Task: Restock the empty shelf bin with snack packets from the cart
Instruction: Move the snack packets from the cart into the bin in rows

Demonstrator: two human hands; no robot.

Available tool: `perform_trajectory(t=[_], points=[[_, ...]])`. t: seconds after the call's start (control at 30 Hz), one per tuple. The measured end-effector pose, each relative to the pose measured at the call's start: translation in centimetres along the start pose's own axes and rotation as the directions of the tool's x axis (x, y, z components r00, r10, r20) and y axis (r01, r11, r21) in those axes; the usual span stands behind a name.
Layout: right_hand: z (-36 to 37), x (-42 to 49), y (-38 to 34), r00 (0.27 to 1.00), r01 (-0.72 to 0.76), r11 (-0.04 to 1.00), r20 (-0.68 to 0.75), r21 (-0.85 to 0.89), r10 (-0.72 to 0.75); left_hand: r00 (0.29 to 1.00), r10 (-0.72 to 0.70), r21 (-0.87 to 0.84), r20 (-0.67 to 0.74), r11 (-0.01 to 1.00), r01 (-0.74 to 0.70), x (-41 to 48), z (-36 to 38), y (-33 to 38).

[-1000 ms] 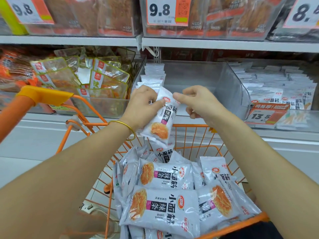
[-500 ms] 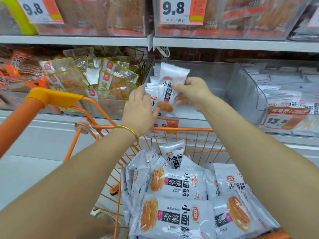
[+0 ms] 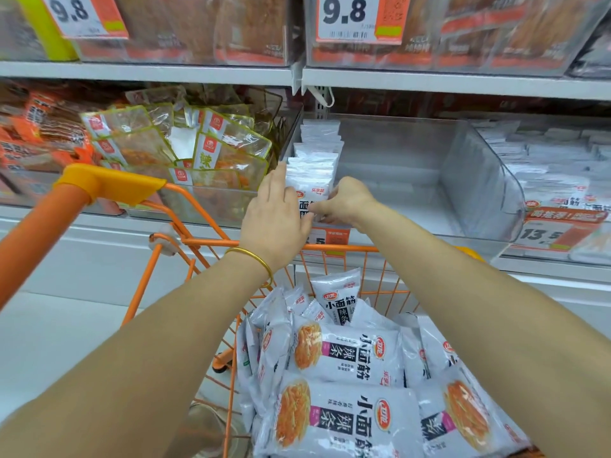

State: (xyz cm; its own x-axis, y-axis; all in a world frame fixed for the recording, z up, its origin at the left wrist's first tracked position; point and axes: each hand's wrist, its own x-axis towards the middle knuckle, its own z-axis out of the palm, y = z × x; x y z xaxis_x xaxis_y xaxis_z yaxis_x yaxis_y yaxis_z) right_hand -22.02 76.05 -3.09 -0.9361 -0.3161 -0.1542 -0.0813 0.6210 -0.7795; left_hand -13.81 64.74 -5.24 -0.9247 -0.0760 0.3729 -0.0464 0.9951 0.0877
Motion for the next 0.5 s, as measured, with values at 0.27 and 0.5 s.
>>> perform_trajectory(t=[0.27, 0.5], points=[[-3.3, -2.7, 0.3, 0.991, 0.067, 0.996, -0.119, 0.057, -0.060, 0.985, 0.126, 0.093, -0.119, 0.989, -0.116, -0.7, -0.6, 0.3], [-5.5, -9.3, 2.2, 0.985, 0.164, 0.985, 0.071, -0.054, -0.160, 0.906, 0.401, 0.222, -0.133, 0.903, -0.367, -1.4, -1.5, 2.0]])
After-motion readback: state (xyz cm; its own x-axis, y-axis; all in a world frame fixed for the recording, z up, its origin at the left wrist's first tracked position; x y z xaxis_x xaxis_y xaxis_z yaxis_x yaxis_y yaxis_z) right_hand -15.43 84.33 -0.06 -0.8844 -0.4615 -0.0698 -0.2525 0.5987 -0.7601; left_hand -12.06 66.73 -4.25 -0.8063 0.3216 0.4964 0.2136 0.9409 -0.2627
